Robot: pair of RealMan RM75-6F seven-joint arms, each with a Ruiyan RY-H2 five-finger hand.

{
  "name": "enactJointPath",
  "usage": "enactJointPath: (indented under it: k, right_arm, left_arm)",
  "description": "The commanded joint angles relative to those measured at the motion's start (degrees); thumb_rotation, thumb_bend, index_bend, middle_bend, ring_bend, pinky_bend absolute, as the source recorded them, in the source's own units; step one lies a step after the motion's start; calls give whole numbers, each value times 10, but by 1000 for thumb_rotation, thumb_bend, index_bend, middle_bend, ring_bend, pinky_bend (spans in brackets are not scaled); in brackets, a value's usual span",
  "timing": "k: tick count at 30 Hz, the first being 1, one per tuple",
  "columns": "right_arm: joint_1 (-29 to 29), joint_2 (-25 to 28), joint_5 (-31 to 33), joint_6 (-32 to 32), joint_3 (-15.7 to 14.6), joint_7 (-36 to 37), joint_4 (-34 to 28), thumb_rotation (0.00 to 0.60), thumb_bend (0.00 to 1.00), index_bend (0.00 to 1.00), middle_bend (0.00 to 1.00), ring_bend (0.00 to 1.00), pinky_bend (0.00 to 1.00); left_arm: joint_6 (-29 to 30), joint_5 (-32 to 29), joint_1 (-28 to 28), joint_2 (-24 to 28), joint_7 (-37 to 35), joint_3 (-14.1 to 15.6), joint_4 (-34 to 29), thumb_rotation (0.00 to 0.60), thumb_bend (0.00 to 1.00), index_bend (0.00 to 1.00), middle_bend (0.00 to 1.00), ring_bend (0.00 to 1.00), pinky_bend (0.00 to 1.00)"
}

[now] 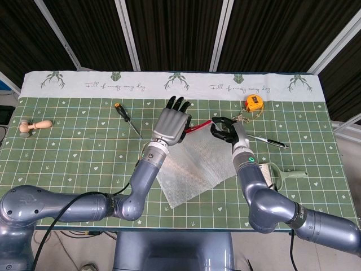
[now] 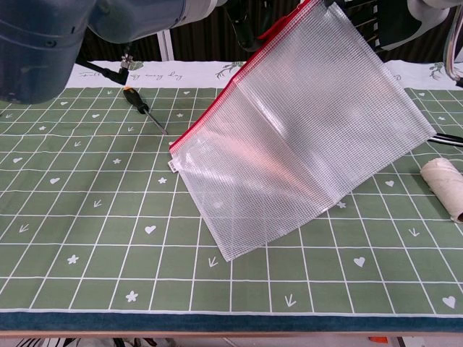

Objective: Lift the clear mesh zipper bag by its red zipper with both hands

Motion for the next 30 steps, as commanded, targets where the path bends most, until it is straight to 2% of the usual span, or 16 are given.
enactJointPath:
  k: [1,17,30]
  right_arm:
    - [2,1,-2,3,2,3,4,600,611,647,247,0,206]
    - [5,10,-9,28,9,5,46,600,613,651,250,0,206]
    - [-15,29,-10,17,6,-10,59,600,613,653,251,0,206]
  left_arm:
    - [-3,9,3,2,-5,2,3,600,403,643,145,0,0]
    - [-7,12,17,26,-11,3,-7,600,403,643,145,0,0]
    - [-1,17,49,88,-19,9,-39,600,403,644,145,0,0]
